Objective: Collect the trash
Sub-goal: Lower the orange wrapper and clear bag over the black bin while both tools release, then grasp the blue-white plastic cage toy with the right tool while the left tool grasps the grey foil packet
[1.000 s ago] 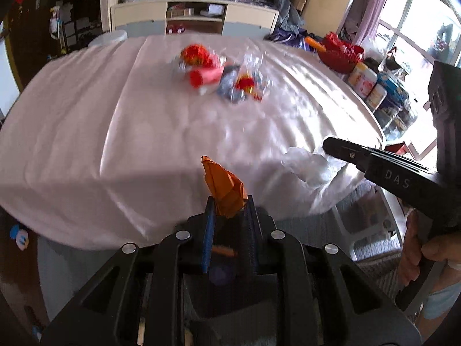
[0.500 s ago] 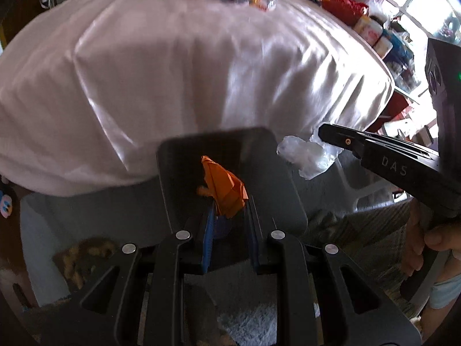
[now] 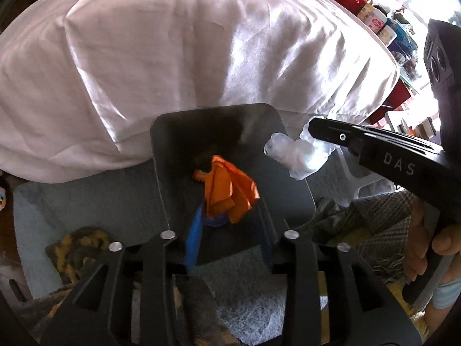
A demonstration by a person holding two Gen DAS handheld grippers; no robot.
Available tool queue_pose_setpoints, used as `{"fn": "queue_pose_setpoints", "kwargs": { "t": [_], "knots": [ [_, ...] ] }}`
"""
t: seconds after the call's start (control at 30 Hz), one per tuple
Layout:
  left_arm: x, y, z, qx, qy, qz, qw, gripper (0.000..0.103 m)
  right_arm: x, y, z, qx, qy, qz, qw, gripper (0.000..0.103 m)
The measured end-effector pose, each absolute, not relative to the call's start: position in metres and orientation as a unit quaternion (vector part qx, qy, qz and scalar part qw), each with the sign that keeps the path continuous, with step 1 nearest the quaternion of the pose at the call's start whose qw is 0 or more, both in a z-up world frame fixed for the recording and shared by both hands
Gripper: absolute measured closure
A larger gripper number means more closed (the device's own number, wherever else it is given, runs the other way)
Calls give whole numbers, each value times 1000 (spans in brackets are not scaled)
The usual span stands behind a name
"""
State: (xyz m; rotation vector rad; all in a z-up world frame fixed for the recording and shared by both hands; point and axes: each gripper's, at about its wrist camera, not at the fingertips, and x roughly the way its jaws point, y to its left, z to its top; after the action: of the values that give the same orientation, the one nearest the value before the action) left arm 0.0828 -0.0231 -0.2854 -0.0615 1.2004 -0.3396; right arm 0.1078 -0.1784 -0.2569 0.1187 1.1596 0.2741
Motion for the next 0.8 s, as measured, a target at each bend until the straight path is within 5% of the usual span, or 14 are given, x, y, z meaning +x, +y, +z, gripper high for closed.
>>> {"fn": "queue_pose_setpoints", "kwargs": {
  "t": [0.13,0.2,0.27,0.4,0.47,0.8],
  "knots": [
    [83,-22,-283,-24,560,-154,814,56,111,-179,-260,69,552,126,821,94],
    [84,-22,-283,-19,560,-151,815,54,112,-182,-261,79,554,125,819,84],
    [84,-21,-282,-16,559,-148,815,50,113,-186,-261,87,551,122,821,59],
    [82,-20,-273,-6,551,-138,823,34,114,-191,-256,93,546,118,824,53],
    [82,-18,-264,0,540,-131,831,27,115,-195,-250,96,537,117,830,40],
    [95,-9,-220,2,505,-112,856,17,133,-223,-194,103,477,97,868,25]
  ]
}}
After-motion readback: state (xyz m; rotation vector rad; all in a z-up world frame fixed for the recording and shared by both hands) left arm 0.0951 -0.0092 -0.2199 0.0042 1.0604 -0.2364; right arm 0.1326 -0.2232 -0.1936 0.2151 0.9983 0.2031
